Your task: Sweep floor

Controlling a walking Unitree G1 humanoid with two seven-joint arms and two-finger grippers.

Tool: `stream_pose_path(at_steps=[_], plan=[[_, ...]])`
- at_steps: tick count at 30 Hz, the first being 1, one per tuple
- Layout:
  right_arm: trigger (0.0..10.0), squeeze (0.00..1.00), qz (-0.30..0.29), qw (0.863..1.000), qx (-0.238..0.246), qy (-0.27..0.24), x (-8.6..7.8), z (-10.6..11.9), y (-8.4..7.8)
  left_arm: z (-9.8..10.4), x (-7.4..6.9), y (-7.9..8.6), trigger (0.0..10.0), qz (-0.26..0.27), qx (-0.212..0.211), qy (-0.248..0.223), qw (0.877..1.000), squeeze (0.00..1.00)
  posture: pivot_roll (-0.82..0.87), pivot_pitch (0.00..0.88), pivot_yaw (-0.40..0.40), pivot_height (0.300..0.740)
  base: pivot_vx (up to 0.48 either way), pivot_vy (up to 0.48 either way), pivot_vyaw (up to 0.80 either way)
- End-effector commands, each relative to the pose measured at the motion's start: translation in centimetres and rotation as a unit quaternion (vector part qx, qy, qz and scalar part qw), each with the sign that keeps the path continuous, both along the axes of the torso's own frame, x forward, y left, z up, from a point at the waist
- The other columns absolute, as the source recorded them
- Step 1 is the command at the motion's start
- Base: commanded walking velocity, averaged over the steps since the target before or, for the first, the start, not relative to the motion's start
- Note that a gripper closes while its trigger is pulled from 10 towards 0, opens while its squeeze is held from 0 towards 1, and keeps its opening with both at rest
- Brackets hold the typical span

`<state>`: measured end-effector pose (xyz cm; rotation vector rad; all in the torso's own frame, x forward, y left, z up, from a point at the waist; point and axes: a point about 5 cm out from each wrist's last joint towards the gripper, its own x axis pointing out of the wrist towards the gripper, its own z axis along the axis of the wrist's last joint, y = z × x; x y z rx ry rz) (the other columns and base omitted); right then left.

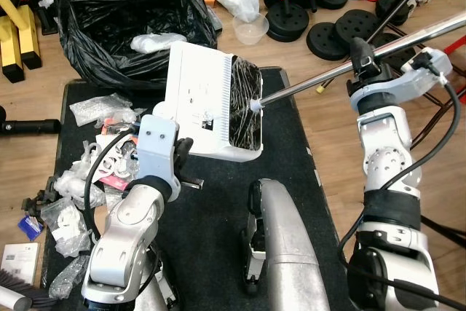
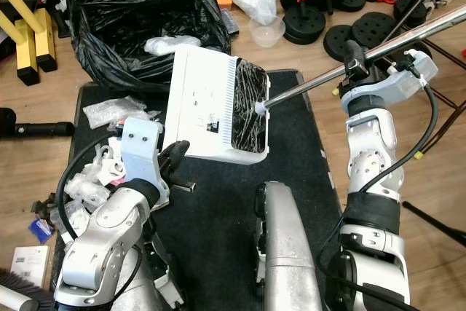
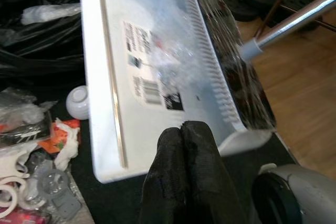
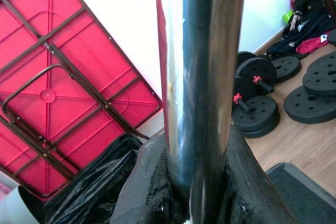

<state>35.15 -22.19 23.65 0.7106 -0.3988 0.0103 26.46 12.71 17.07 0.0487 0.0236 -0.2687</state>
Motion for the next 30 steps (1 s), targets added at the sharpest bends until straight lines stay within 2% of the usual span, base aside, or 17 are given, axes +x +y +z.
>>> stream_pose_path(at_steps=[1, 10, 19, 30], plan=[[10.0, 0.0, -0.008, 0.999, 0.011, -0.037, -0.7, 1.3, -0.5, -0.4, -0.1, 0.1, 10.0, 0.009, 0.003, 0.004, 1.0, 0.0, -0.1, 0.242, -0.143, 0.555, 0.0, 0.0, 0.0], [10.0, 0.0, -0.002, 0.999, 0.011, -0.035, -1.2, 1.1, 0.0, -0.3, 0.2, -0.1, 10.0, 0.007, 0.007, -0.008, 1.0, 0.0, -0.1, 0.236, -0.143, 0.59, 0.0, 0.0, 0.0], [10.0, 0.0, 0.004, 1.0, -0.002, -0.03, -1.4, 0.9, 0.2, -0.4, 0.3, -0.3, 10.0, 0.006, 0.008, -0.012, 1.0, 0.0, -0.1, 0.221, -0.154, 0.605, 0.0, 0.0, 0.0], [10.0, 0.0, 0.009, 1.0, -0.019, 0.009, -2.9, -1.3, -0.3, -0.8, 0.8, 0.1, 10.0, 0.043, -0.014, -0.007, 0.999, 0.0, -0.11, 0.186, -0.174, 0.64, 0.0, 0.0, 0.0]])
